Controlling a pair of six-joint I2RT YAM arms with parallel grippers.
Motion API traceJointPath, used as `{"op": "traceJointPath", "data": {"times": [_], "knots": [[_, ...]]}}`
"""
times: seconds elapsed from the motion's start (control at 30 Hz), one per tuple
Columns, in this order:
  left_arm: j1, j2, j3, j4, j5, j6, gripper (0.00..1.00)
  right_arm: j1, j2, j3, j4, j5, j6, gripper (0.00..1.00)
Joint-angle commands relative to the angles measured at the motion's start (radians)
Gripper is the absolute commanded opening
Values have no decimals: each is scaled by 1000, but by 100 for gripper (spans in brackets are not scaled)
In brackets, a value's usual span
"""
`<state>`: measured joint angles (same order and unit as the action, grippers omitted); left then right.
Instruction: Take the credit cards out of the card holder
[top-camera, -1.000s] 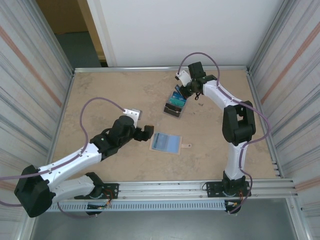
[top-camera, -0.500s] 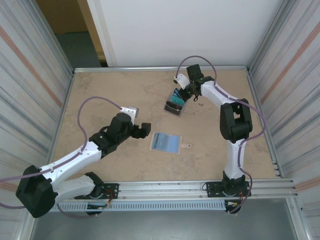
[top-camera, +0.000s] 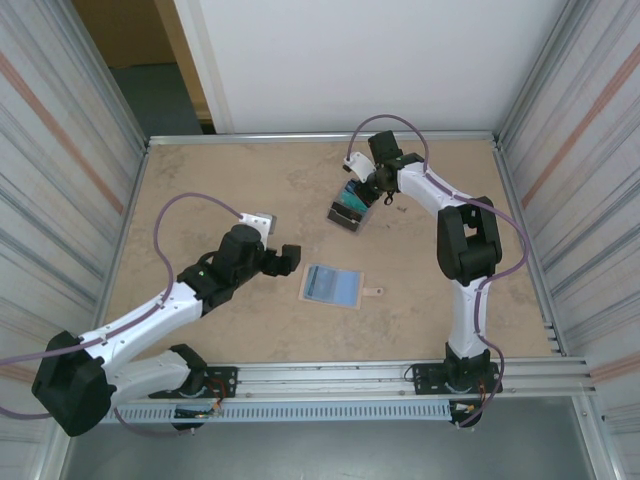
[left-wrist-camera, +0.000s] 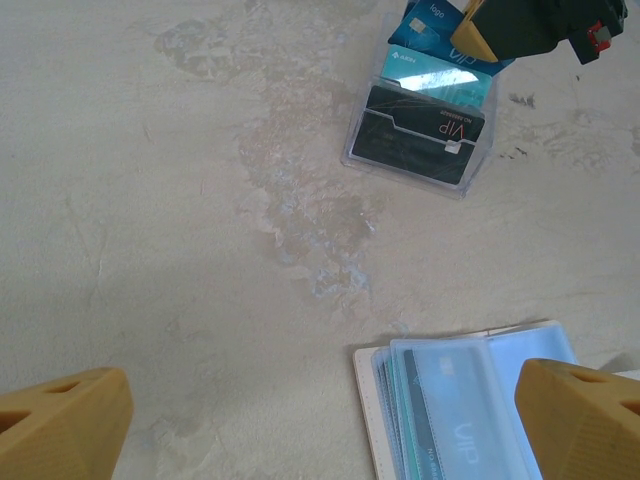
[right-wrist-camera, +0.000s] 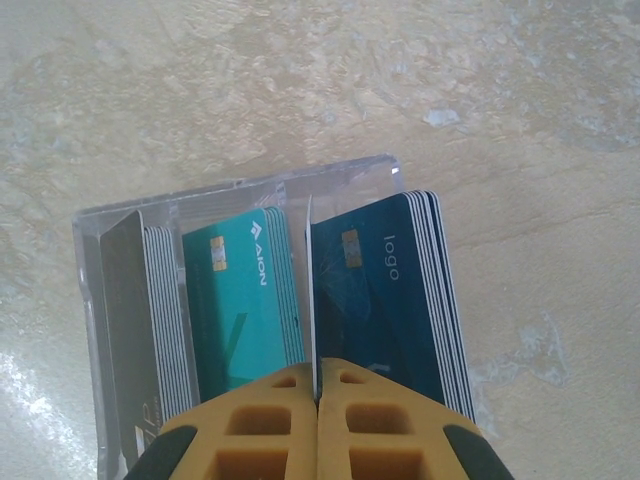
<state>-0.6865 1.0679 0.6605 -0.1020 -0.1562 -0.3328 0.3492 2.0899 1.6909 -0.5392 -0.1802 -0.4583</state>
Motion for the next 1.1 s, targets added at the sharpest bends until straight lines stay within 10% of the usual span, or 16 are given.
{"op": "traceJointPath", "data": {"times": [0.0,0.33,0.57,1.07], "knots": [[10,-5,10,14,7,9,99,16,22,21,-86,-41,-22,4],[10,-7,11,15,10,2,99,19,30,29,-136,-81,-16,6],[10,-20,10,12,12,1,99,4,0,36,-107,-5,72,31],[12,-77,-13,-11,-5,0,99,-9,-129,-27,-12,148,267,35]]}}
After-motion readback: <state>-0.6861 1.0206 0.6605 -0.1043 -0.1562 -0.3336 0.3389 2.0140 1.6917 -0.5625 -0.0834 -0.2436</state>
